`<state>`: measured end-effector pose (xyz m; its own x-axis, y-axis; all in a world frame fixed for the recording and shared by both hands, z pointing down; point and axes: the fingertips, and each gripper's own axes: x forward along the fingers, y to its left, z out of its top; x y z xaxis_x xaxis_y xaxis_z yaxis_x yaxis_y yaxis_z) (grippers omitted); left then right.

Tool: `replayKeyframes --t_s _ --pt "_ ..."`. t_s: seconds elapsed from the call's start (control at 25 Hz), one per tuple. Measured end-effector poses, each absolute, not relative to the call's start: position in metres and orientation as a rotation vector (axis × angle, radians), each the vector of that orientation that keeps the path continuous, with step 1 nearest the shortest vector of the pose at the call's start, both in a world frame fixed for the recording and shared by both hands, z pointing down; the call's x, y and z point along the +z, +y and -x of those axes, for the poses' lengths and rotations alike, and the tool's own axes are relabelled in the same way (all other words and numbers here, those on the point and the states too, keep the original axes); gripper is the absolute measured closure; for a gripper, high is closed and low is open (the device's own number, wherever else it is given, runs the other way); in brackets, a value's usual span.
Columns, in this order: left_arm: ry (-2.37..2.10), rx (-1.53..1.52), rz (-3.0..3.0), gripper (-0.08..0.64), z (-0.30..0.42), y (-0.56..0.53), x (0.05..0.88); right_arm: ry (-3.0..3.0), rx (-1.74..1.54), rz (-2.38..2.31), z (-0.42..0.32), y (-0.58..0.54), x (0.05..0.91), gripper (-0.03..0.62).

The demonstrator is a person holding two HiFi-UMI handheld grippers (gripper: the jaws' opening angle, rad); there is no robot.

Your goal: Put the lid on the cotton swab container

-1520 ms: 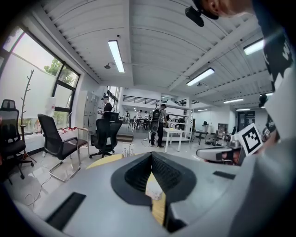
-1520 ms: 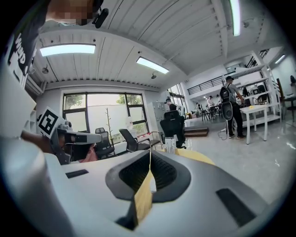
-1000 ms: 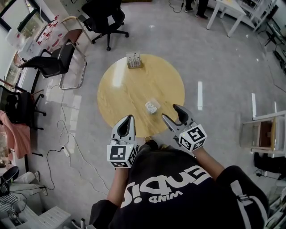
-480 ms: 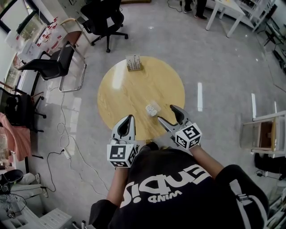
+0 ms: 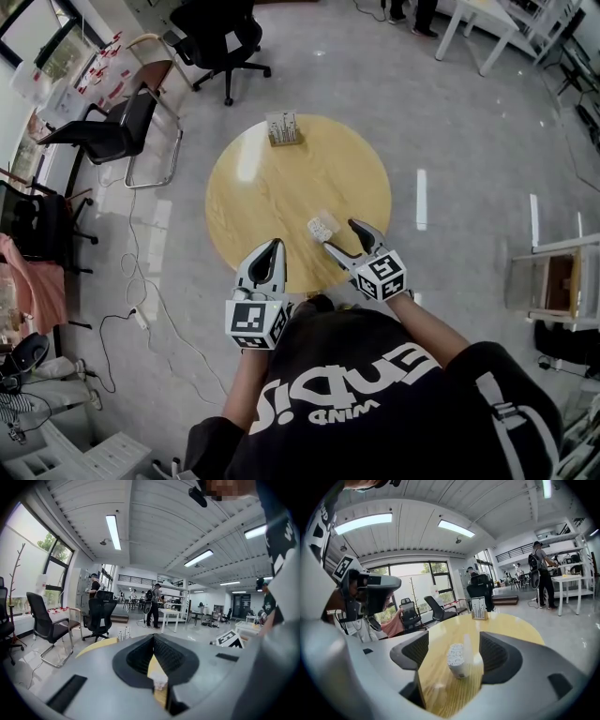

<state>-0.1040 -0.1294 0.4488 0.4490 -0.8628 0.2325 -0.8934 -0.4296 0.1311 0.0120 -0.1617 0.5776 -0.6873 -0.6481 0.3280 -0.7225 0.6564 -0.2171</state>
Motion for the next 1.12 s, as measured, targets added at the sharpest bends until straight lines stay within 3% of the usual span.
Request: replayKeyframes --t_s 1.12 --pt "-1.587 0.260 -2.371 0.549 0.120 -0.135 0.466 -2.429 0.605 -0.977 0.011 -0.180 0.704 0.279"
